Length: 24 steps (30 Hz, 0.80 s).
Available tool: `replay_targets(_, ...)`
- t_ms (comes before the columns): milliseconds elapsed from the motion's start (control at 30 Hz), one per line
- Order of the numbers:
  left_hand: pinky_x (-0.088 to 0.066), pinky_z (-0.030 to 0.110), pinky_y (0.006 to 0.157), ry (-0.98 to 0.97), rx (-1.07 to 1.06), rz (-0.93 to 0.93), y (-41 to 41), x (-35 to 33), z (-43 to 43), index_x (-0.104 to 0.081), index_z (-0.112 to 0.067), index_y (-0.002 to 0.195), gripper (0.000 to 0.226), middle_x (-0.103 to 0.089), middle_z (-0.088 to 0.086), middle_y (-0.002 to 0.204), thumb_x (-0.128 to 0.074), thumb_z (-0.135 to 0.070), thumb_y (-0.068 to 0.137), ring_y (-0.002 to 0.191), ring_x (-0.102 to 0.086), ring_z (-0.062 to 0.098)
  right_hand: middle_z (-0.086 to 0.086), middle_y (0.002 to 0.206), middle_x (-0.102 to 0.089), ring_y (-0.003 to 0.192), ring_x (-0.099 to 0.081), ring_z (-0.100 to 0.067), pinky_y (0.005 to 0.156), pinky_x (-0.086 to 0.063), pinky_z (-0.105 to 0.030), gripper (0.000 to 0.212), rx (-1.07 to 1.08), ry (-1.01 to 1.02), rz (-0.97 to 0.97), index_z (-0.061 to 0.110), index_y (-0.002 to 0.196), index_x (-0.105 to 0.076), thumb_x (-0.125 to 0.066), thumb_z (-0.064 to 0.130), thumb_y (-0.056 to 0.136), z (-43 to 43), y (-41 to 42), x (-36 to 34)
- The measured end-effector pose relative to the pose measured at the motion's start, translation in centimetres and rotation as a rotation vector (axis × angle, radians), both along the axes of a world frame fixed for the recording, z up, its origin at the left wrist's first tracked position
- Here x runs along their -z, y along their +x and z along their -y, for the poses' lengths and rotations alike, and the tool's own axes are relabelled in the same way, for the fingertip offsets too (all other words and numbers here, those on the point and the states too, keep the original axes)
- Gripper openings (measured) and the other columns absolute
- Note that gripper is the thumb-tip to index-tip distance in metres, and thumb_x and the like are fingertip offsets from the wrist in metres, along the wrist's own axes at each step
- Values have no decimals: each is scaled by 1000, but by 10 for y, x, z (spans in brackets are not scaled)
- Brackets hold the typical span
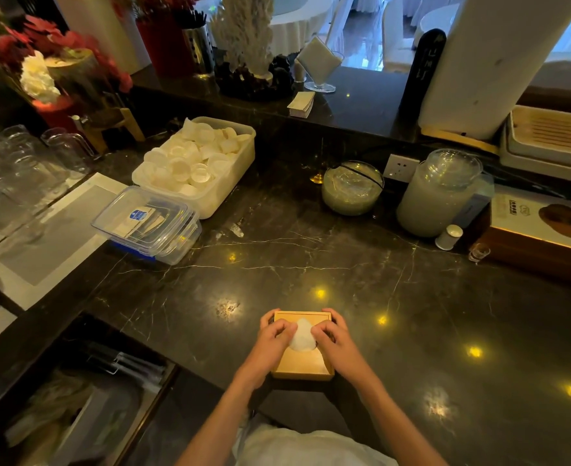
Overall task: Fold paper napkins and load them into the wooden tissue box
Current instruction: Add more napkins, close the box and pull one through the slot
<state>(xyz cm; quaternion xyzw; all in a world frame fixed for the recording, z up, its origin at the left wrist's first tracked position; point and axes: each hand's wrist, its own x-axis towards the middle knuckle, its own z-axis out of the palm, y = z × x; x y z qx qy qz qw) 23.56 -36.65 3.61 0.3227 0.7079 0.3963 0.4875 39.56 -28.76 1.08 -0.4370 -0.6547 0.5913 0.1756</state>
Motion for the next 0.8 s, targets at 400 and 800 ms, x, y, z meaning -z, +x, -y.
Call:
replay_targets(400,-35,45,115,2,-18,31,-3,7,6,-71,-15,92,36,-25,-16,151,-53,-45,97,132,-39,10,15,147,-27,132,-38,-9,114,-32,-38,15,-44,20,31,31,91,-66,-64,46,87,1,3,0)
replay_targets(800,-47,25,94,50,-127,182,-9,-1,11,-62,-31,123,25,-38,-6,150,-50,-33,101,129,-46,10,14,143,-38,120,-45,0,95,-45,-23,24,120,-225,-75,34,121,-58,-49,32,99,6,5,-17)
